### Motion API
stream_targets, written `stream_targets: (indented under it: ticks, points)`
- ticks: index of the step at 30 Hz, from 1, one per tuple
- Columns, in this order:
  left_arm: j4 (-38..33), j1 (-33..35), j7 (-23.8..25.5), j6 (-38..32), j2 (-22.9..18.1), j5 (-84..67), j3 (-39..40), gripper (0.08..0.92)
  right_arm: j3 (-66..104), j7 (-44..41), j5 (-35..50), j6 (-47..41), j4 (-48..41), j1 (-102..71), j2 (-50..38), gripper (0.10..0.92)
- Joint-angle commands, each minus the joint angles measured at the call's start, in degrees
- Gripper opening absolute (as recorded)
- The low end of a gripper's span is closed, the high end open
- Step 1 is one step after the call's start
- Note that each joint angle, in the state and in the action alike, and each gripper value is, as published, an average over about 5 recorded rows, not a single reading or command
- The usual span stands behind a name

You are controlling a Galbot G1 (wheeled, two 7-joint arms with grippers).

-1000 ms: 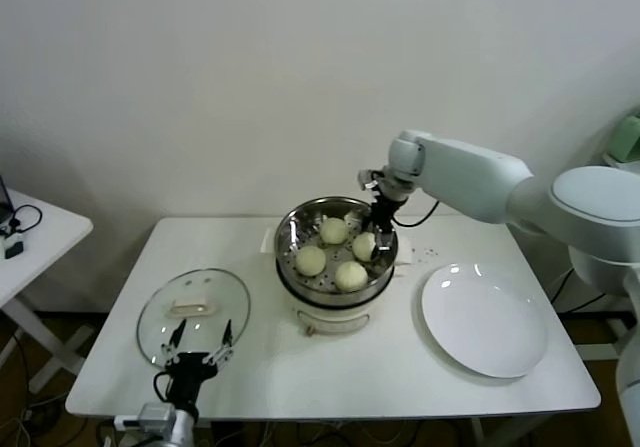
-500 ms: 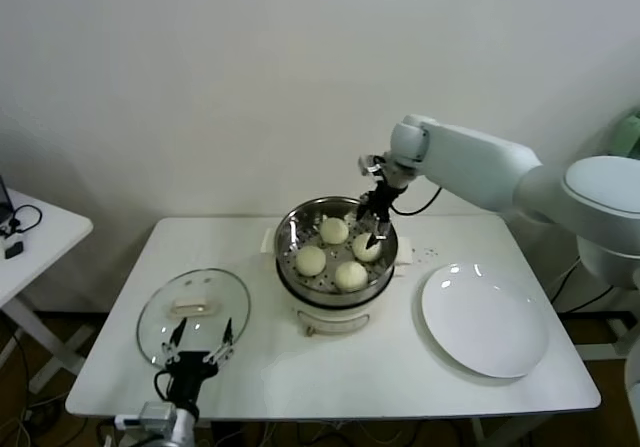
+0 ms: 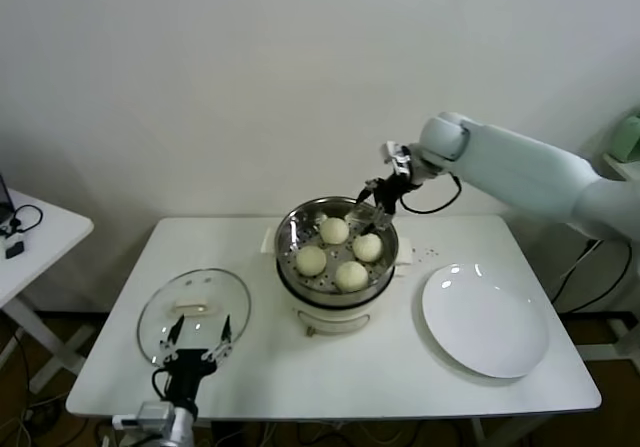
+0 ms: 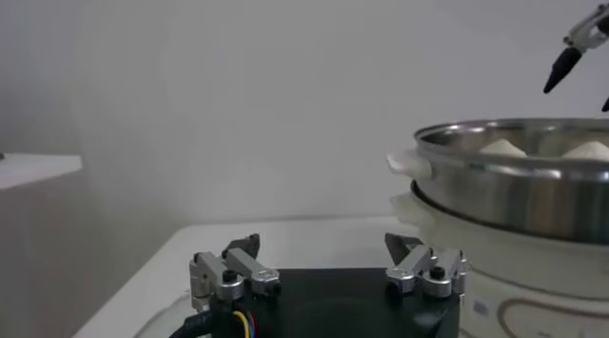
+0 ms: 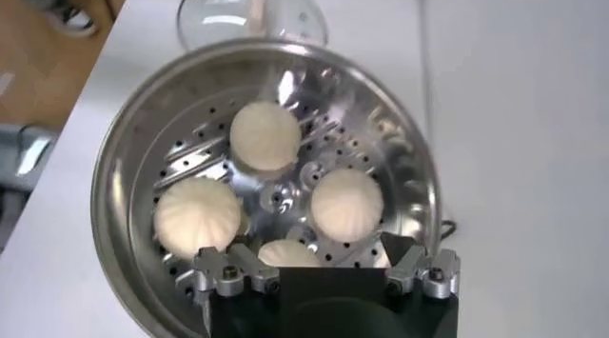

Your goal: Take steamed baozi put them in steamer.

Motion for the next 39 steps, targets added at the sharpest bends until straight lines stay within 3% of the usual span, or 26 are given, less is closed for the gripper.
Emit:
stream_targets:
  ticks: [1,7,12,22,33,39]
  points:
    - [-2.2,-0.3,-0.1,-0.2,0.2,1.8,0.0,0.823,25.3,20.8,-2.4,0.5,21.3,-16.3,-21.9,0.823]
    - [-2.9,0.0,-0.2,-0.8,0.0,2.6,0.0,0.823,49.3,30.8,-6.4,2.7,29.3,-39.6,-29.3,0.823]
    - [-3.2,0.6,-0.3,-1.7,-0.8,3.1,0.0,0.823,68.6,37.0,-8.2,5.3,33.2,-59.6,-28.9,0.823]
    - [-4.0,0.3,-0.4,-2.3,-1.5,4.5,0.0,0.823,101.7,43.5,-14.6,10.9,40.2,-93.7,-11.7,0.823]
    - [-2.6,-0.9,0.0,-1.9,-1.2,2.3,-2.0,0.823,110.5,45.6,-17.6,17.8,46.0,-110.6,6.9,0.823]
    - [-2.6,-1.2,1.4,-1.3,-1.1,1.2,-2.5,0.823,111.1,45.8,-18.5,19.9,47.8,-115.5,12.7,0.823]
